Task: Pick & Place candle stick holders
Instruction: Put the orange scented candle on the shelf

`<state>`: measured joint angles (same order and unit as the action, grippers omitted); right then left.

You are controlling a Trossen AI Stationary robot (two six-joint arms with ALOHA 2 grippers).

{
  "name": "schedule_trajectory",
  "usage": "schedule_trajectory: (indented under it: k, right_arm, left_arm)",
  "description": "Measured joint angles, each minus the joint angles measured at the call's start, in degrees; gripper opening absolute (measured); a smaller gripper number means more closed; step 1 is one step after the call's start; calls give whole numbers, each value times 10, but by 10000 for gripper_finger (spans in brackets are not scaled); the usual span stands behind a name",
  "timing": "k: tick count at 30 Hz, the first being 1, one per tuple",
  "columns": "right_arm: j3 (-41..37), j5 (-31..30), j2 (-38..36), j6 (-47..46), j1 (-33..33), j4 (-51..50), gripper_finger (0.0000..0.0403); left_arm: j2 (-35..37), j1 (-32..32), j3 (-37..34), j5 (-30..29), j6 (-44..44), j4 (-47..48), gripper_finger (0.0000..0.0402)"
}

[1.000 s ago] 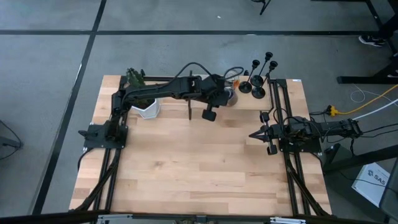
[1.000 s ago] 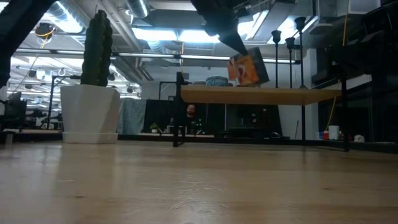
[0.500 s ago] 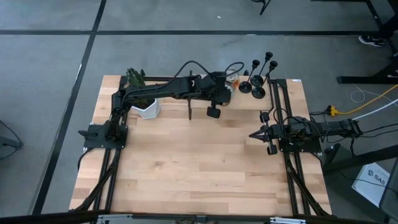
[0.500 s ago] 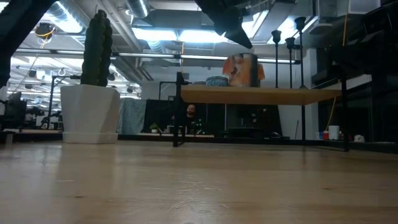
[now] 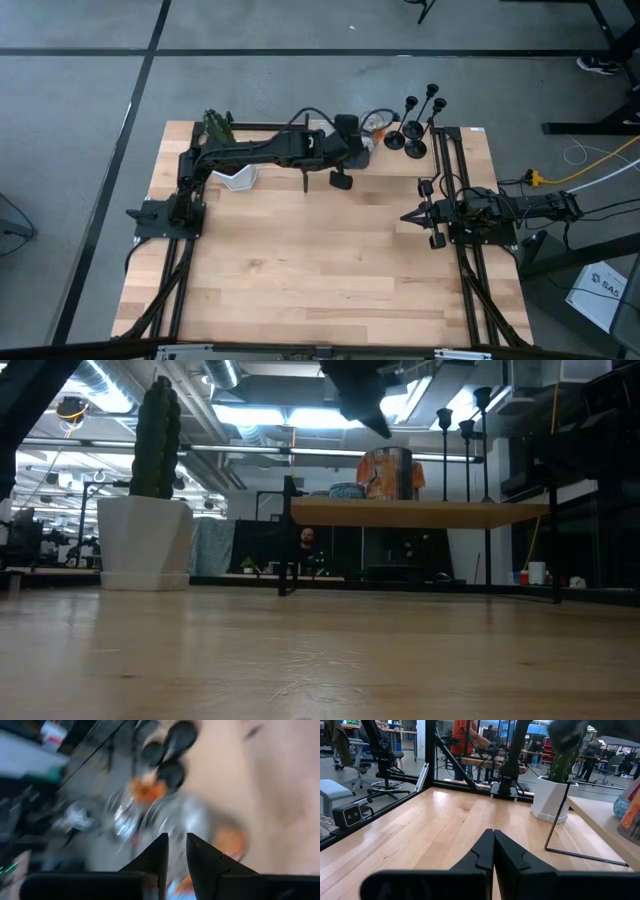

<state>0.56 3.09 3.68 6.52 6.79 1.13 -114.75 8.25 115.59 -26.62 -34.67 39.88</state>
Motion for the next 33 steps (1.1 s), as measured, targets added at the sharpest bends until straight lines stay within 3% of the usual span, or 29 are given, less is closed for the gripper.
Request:
schedule_trajectory:
  k: [4, 8, 13, 19, 25, 33]
  right_arm:
    - [0, 0, 0, 0, 0, 0, 11]
    - [0, 0, 0, 0, 0, 0, 11]
    - [0, 0, 0, 0, 0, 0, 11]
    - [0, 0, 0, 0, 0, 0, 11]
    - [0, 0, 0, 0, 0, 0, 11]
    - [0, 0, 0, 0, 0, 0, 11]
  left_arm:
    - [0, 1, 0, -105, 4, 31, 48]
    - [0, 11, 0, -131, 39, 81, 19]
    - [-5, 33, 0, -39, 83, 158, 3]
    - [-24, 42, 0, 1, 98, 128, 3]
    - [-30, 42, 0, 80, 91, 94, 1]
    - [-30, 42, 0, 89, 100, 33, 1]
